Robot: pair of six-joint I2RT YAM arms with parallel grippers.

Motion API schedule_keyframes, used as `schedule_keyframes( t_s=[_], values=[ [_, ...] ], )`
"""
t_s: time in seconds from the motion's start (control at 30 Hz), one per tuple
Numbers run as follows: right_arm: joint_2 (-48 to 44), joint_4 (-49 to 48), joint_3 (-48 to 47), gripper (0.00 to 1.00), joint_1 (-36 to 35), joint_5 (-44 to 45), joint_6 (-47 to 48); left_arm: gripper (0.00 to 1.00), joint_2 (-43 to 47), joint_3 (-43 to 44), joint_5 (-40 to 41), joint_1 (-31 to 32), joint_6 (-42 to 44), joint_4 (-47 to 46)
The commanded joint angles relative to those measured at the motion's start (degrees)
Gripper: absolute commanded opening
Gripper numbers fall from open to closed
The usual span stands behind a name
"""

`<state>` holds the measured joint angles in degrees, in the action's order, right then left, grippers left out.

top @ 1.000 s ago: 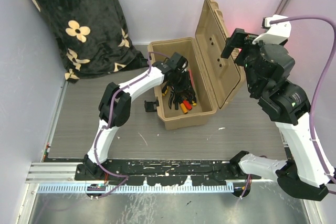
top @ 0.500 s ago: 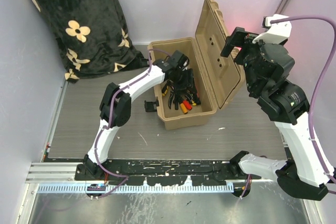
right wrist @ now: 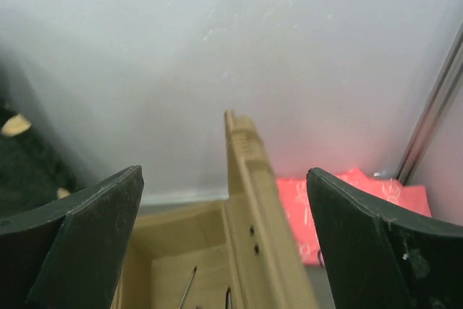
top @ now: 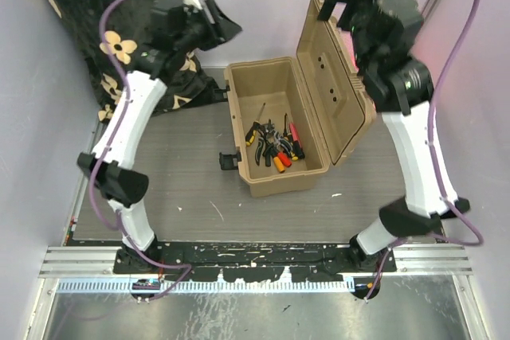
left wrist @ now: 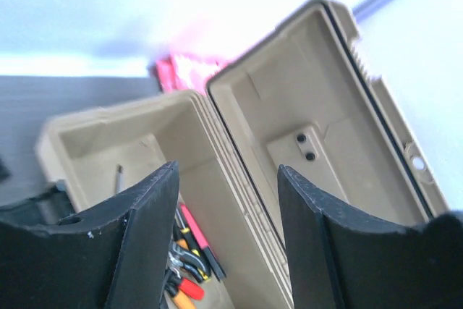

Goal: Pack the tool kit

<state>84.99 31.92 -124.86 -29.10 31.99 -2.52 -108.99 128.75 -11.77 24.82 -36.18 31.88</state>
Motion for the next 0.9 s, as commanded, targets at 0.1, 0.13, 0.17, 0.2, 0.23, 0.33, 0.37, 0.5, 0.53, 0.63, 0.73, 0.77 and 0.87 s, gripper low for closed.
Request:
schedule_keyframes(
  t_s=[0.1,0.13,0.17,0.2,0.23,0.33,0.37,0.5,0.53,0.63,0.73,0.77,0.87],
  values=[
    [15.6,6.1,-17.7,1.00,23.9,-25.7,-10.3,0.58,9.7,-12.8,2.2,-8.7,-0.4,-3.6],
    [16.1,6.1,-17.2,1.00,28.1,-28.6,-12.3,0.58,11.4,-15.8,1.8,-10.5,-1.1,-3.5],
    [16.1,6.0,-15.5,1.00,30.5,-31.1,-14.3,0.58,12.6,-17.3,1.4,-12.3,-1.6,-3.5],
    [16.0,6.0,-13.2,1.00,35.0,-34.2,-16.3,0.58,13.7,-20.4,1.1,-14.1,-1.8,-3.3],
    [15.8,6.0,-10.5,1.00,37.9,-37.4,-18.2,0.58,14.8,-22.7,0.8,-15.6,-2.0,-2.9],
    [14.7,6.0,-1.4,0.99,43.8,-45.0,-20.2,0.58,18.1,-30.1,0.5,-19.4,-1.1,-1.7],
    [14.3,6.0,1.5,0.98,44.5,-46.7,-20.1,0.58,19.3,-32.7,0.6,-20.3,-0.5,-1.6],
    [11.6,3.8,12.2,0.91,44.9,-52.8,-19.0,0.58,22.2,-41.6,1.8,-21.1,1.8,-2.2],
    [10.8,2.8,14.7,0.89,44.9,-54.4,-19.1,0.57,22.1,-43.2,1.9,-21.1,1.9,-2.4],
    [9.1,-0.2,22.0,0.83,44.8,-59.6,-20.4,0.56,20.6,-45.3,1.9,-21.0,1.7,-2.4],
    [8.8,-0.7,25.3,0.82,44.3,-64.1,-19.8,0.56,18.9,-45.4,2.3,-21.0,1.6,-2.7],
    [8.8,-0.6,25.8,0.81,44.0,-65.4,-19.7,0.56,18.5,-45.3,2.4,-21.0,1.7,-2.8],
    [8.7,-0.6,26.5,0.81,42.7,-69.1,-19.2,0.56,17.2,-44.8,2.5,-21.0,1.7,-3.2]
  ],
)
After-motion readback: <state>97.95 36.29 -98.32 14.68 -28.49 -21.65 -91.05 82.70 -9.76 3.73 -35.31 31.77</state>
